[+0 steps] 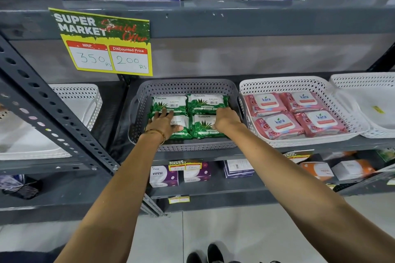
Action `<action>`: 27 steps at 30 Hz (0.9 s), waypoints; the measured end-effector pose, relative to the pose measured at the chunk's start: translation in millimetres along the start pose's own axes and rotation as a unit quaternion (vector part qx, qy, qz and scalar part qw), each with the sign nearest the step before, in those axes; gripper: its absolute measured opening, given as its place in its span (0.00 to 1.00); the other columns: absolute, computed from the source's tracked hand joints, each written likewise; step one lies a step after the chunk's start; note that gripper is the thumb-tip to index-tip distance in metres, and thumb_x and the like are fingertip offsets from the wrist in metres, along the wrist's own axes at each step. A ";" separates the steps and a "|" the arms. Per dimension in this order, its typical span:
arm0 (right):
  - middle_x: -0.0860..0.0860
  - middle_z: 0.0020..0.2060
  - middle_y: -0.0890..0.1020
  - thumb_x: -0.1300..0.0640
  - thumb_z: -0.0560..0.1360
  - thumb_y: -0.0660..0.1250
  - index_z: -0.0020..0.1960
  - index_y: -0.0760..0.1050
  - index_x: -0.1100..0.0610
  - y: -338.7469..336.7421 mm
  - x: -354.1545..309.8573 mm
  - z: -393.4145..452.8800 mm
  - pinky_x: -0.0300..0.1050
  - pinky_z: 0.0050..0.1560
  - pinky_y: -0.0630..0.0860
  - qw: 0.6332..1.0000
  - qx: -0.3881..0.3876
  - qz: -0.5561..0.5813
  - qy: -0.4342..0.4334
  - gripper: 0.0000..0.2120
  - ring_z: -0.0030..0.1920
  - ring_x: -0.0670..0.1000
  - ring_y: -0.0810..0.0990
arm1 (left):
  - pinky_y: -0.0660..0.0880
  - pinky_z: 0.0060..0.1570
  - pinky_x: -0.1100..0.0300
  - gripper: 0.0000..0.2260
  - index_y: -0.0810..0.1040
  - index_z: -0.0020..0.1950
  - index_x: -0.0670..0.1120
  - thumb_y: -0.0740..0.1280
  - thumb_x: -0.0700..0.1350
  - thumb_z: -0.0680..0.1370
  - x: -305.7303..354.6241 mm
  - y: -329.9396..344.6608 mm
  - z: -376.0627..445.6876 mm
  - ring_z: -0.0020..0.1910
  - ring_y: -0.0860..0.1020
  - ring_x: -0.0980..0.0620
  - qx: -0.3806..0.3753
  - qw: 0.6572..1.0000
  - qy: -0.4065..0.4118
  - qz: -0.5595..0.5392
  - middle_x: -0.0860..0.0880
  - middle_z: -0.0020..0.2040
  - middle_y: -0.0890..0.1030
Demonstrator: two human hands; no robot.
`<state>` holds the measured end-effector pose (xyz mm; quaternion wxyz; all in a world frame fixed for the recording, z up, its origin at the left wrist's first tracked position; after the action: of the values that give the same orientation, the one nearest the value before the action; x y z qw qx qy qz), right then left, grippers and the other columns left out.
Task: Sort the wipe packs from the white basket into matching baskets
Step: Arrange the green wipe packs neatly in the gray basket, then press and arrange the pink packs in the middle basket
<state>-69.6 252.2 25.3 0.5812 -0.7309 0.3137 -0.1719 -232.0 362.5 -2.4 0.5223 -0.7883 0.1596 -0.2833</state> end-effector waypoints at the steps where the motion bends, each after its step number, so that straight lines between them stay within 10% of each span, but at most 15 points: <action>1: 0.59 0.55 0.81 0.64 0.75 0.67 0.58 0.75 0.65 -0.5 0.6 -0.2 0.45 0.48 0.78 1.000 0.003 -0.002 -0.002 0.12 0.54 0.56 0.82 | 0.50 0.72 0.41 0.32 0.50 0.76 0.49 0.61 0.57 0.77 0.2 -0.5 -0.2 0.75 0.45 0.41 0.003 1.000 0.000 -0.001 0.46 0.78 0.46; 8: 0.59 0.63 0.75 0.52 0.78 0.61 0.65 0.70 0.61 -25.5 -8.9 9.9 0.54 0.61 0.73 0.992 0.116 0.022 -0.045 0.19 0.65 0.59 0.72 | 0.44 0.74 0.47 0.34 0.50 0.76 0.45 0.56 0.61 0.77 5.7 -22.5 6.0 0.75 0.46 0.44 0.108 0.993 0.016 -0.035 0.45 0.77 0.52; 10: 0.61 0.72 0.64 0.47 0.80 0.53 0.72 0.61 0.60 -28.8 -19.8 12.6 0.60 0.72 0.59 0.973 0.195 0.033 -0.116 0.25 0.73 0.62 0.59 | 0.39 0.72 0.51 0.32 0.47 0.76 0.44 0.48 0.62 0.78 10.2 -26.7 15.0 0.75 0.43 0.45 0.126 0.992 0.022 -0.017 0.44 0.77 0.48; 14: 0.59 0.76 0.39 0.40 0.79 0.41 0.76 0.39 0.54 15.9 -29.0 31.1 0.62 0.71 0.33 0.986 0.078 0.016 -0.145 0.31 0.75 0.60 0.35 | 0.33 0.70 0.51 0.31 0.37 0.75 0.45 0.41 0.61 0.79 12.3 -15.6 33.7 0.74 0.35 0.46 0.097 0.993 0.038 0.058 0.44 0.76 0.36; 27: 0.59 0.76 0.38 0.36 0.77 0.37 0.76 0.36 0.53 48.8 -35.6 50.9 0.68 0.71 0.34 0.986 0.043 -0.022 -0.161 0.33 0.76 0.59 0.36 | 0.33 0.71 0.49 0.32 0.37 0.75 0.45 0.41 0.62 0.78 2.3 11.5 55.5 0.74 0.36 0.45 0.074 0.989 0.056 0.113 0.43 0.75 0.35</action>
<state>-77.3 307.1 -30.9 0.6507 -0.7305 0.1921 -0.0782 -195.7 397.3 -28.5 0.5983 -0.7074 0.2551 -0.2767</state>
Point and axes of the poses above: each hand's wrist, its own z-axis towards the middle knuckle, its own y-axis out of the palm, x = y × z, the point moved 6 cm from there along z, towards the middle knuckle
